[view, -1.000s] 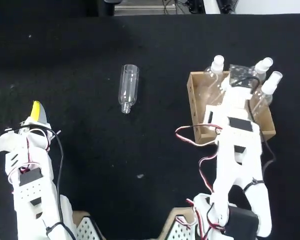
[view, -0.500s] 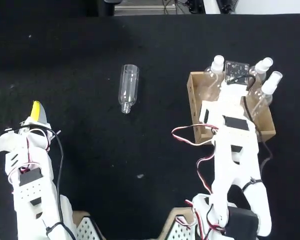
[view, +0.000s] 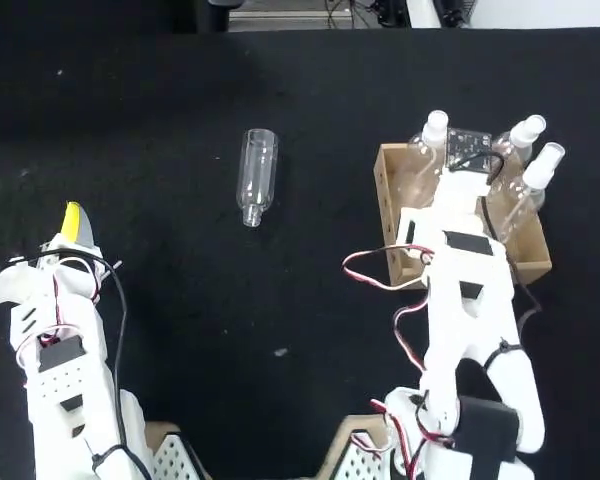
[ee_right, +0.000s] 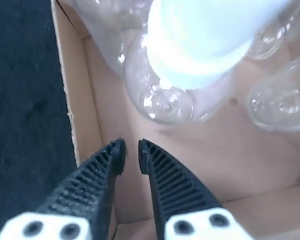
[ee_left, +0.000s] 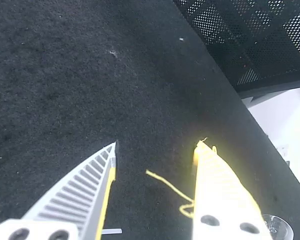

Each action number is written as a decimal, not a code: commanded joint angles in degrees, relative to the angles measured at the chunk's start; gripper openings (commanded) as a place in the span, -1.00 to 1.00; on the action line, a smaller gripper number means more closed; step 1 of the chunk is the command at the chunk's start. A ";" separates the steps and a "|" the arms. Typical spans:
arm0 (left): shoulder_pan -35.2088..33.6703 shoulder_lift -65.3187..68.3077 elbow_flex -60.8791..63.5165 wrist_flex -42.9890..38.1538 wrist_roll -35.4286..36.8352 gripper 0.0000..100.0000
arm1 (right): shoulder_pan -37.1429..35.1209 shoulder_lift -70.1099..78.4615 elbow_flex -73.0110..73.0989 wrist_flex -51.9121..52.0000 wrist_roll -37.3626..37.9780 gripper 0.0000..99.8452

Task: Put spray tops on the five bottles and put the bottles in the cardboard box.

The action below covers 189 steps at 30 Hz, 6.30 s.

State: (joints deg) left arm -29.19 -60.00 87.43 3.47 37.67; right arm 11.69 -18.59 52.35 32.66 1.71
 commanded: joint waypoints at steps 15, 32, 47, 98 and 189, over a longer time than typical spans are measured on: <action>-0.40 -0.88 -3.21 -1.05 0.44 -0.53 | 3.78 0.57 -2.68 -4.92 -0.62 -0.98; -0.40 -0.88 -3.12 -1.05 0.44 -0.53 | 5.98 0.57 -1.89 -7.03 -0.62 -0.98; -0.40 -0.88 -3.21 -1.05 0.44 -0.53 | 5.27 0.13 -3.91 0.44 -2.73 -0.98; -0.40 -0.88 -3.21 -1.05 0.44 -0.53 | 6.68 10.86 -9.36 -7.47 -3.16 -0.98; 30.81 68.40 -87.96 48.53 -40.00 -0.39 | -33.93 -28.26 11.03 4.75 -4.75 -0.98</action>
State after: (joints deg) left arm -1.05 2.33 8.84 52.53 0.40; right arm -22.77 -46.90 63.87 38.90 -3.21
